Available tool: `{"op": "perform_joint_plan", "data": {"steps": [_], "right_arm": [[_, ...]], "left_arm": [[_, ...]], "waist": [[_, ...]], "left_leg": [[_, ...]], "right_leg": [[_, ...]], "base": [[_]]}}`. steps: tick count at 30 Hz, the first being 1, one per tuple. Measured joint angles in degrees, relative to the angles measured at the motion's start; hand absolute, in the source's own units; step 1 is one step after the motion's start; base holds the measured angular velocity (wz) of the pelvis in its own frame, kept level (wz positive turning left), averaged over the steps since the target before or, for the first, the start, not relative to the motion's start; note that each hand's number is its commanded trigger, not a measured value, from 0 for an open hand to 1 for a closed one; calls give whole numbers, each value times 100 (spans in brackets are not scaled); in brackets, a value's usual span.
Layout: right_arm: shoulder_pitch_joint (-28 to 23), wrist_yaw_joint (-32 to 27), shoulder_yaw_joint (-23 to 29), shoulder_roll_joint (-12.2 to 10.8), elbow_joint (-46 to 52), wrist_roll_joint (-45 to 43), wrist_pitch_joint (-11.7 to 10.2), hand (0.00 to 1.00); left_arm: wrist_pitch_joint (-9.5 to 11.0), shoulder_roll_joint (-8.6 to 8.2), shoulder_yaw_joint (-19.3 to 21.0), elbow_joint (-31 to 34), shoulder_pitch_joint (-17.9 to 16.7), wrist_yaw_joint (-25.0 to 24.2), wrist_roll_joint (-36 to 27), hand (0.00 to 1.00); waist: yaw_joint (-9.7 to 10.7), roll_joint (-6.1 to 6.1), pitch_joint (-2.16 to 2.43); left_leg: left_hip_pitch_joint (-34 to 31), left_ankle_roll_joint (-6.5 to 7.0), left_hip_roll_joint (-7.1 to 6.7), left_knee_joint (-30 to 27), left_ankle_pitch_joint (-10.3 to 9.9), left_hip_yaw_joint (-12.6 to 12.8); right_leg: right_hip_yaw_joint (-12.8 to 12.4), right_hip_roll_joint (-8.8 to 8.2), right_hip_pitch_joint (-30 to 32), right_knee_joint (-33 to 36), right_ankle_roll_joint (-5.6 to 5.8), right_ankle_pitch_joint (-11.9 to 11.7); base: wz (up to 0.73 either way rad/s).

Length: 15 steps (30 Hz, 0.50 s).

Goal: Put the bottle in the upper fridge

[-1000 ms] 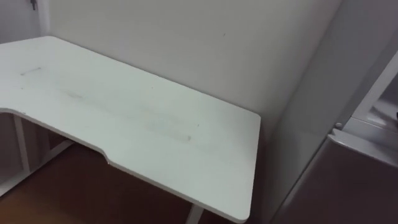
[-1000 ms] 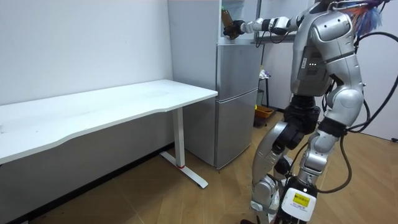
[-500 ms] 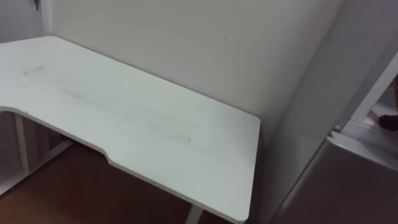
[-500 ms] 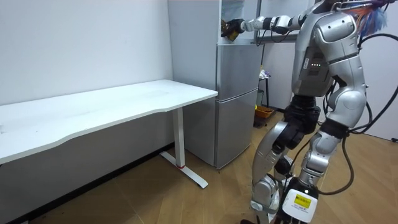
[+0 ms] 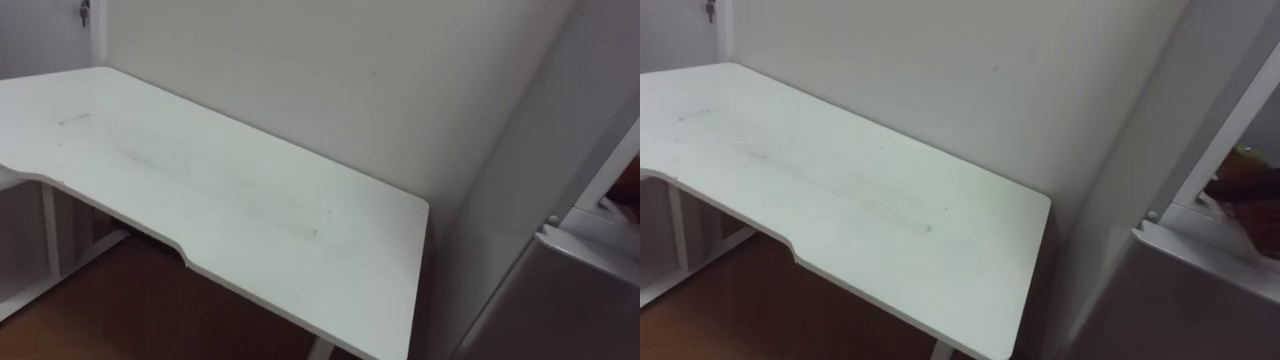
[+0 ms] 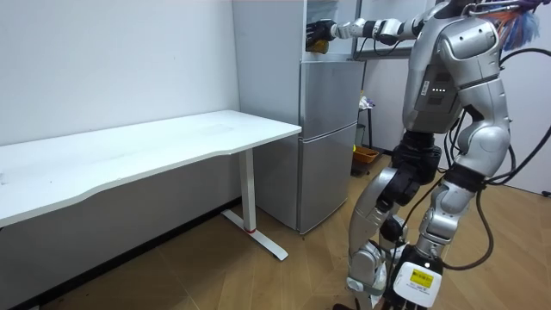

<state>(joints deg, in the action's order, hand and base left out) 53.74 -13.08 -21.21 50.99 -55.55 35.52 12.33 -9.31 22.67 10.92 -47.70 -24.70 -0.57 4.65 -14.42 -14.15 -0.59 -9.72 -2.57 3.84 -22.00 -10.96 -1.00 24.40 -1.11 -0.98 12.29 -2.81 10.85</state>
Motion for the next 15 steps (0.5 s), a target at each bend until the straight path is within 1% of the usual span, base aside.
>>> {"op": "perform_joint_plan", "data": {"steps": [2, 7, 15], "right_arm": [[0, 21, 0, 22, 1, -3, -23, 0], [0, 190, 0, 54, 1, -50, -50, 0], [0, 224, 1, 54, 58, -218, -50, 0]], "left_arm": [[-2, 0, 11, 0, 0, -10, 0, 0], [-2, -5, 13, -6, 3, -15, -4, 0], [-1, -5, 14, -15, 18, -34, -4, 0]], "waist": [[-2, 8, 4], [2, 68, 39], [11, 83, 49]], "left_leg": [[-2, 0, 0, 1, -3, 1], [29, 3, 0, 17, -7, 9], [24, 1, -1, 47, -6, 17]], "right_leg": [[-1, 5, -6, -17, -6, -10], [0, 13, -29, -54, -6, -36], [-8, 11, -18, -61, 2, -30]], "base": [[0], [0], [0]]}}
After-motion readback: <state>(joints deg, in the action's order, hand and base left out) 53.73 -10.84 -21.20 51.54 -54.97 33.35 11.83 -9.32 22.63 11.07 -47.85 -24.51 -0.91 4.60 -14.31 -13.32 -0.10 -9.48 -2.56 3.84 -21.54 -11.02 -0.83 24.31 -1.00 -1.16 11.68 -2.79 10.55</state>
